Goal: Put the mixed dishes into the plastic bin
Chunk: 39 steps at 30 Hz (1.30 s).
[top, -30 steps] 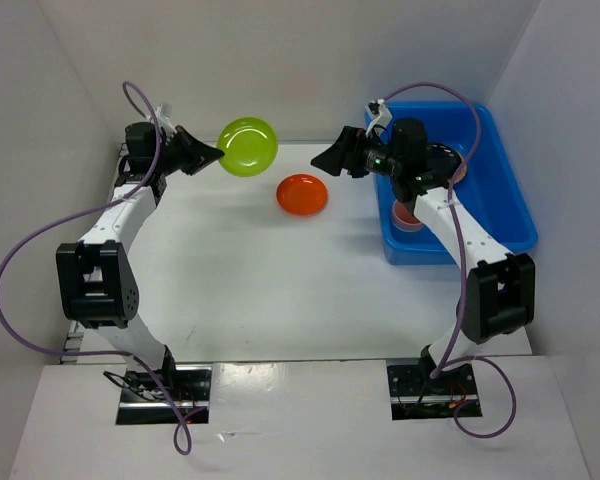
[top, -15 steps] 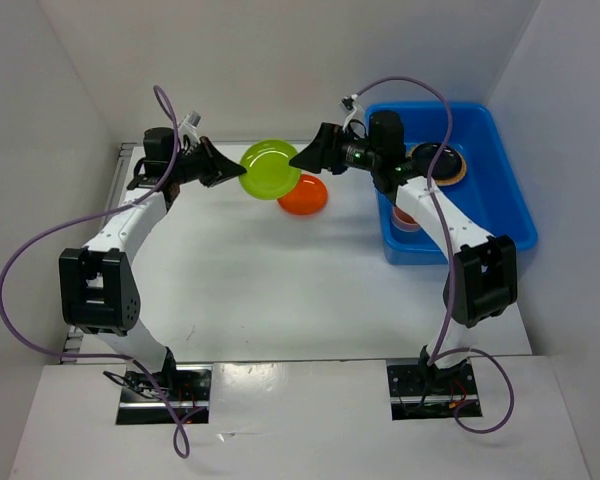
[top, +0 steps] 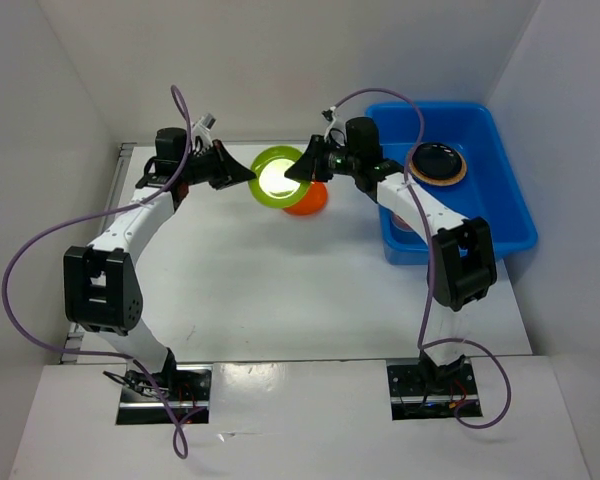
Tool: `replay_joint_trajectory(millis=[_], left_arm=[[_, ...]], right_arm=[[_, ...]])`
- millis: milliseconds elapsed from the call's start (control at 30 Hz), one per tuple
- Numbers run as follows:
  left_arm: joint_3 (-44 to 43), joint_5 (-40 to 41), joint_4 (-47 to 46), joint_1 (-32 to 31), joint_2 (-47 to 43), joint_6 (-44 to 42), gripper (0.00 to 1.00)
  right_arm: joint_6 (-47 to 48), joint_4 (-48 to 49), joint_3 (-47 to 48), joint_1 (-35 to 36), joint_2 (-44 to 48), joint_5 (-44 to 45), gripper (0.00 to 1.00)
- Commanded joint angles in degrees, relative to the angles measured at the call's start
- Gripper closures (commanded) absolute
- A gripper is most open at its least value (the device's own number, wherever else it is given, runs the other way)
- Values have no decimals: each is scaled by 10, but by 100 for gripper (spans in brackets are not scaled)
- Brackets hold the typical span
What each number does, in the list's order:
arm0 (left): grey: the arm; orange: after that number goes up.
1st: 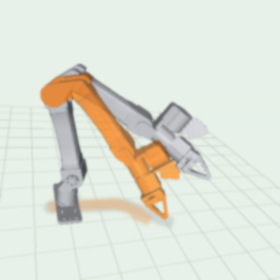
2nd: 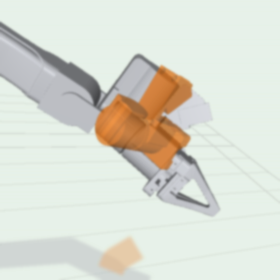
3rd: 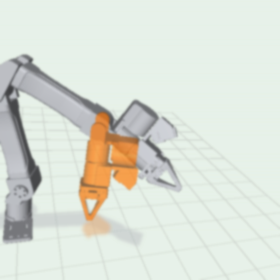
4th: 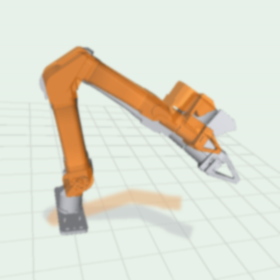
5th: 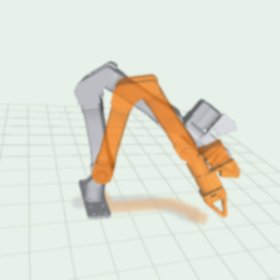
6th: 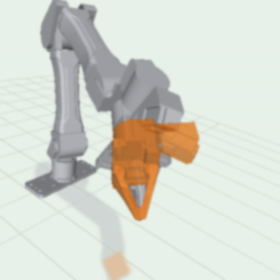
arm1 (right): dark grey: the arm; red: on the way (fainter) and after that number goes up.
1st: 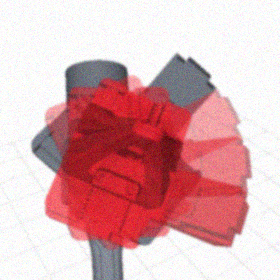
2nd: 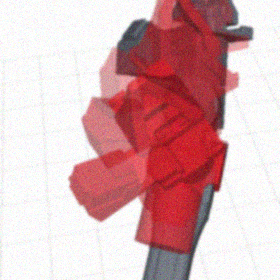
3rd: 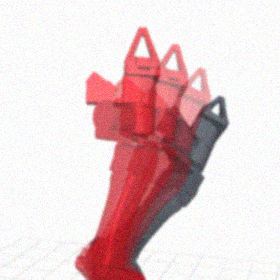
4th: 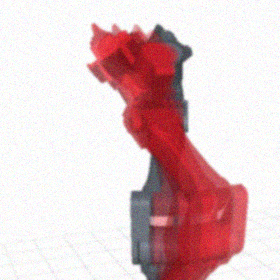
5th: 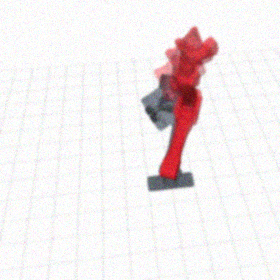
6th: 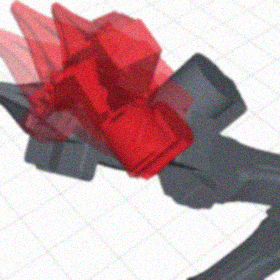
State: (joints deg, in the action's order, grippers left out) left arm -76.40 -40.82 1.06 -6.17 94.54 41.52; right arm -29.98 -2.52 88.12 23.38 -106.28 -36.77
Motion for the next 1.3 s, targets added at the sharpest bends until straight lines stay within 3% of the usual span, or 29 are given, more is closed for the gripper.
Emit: replay_joint_trajectory(millis=[0, 67, 100, 133, 233, 267, 400, 633, 833, 900, 1033, 1267], left_arm=[[-27, -25, -20, -1, 5, -9, 100], [-27, -20, -20, -1, 5, -9, 100], [-27, -20, -15, -1, 12, -9, 98], [-33, -14, -6, -1, 17, -16, 80], [-39, -1, 0, -1, 22, -34, 40], [-39, -1, 0, 6, 22, -34, 22], [-39, -1, -11, 27, 28, -34, 4], [-64, 58, -43, 11, 135, -12, 0], [-118, 134, -36, -22, 253, 8, 0], [-118, 145, -50, -28, 270, 15, 0], [-134, 159, -50, -33, 288, 15, 0], [-168, 188, -50, -57, 324, 15, 0]], right_arm=[[17, 2, 44, 6, 2, 27, 86], [17, -4, 50, 6, 2, 33, 100], [17, -4, 50, 6, 2, 33, 100], [17, -10, 50, 6, 2, 39, 100], [17, -10, 38, -1, 30, 70, 100], [17, -10, 32, -10, 47, 77, 100], [11, -12, 20, -63, 89, 105, 100], [-37, 8, -39, -206, 161, 171, 100], [-82, 85, -139, -276, 208, 361, 100], [-114, 105, -158, -300, 208, 389, 100], [-184, 162, -210, -336, 170, 427, 100], [-257, 204, -216, -348, 87, 542, 100]])
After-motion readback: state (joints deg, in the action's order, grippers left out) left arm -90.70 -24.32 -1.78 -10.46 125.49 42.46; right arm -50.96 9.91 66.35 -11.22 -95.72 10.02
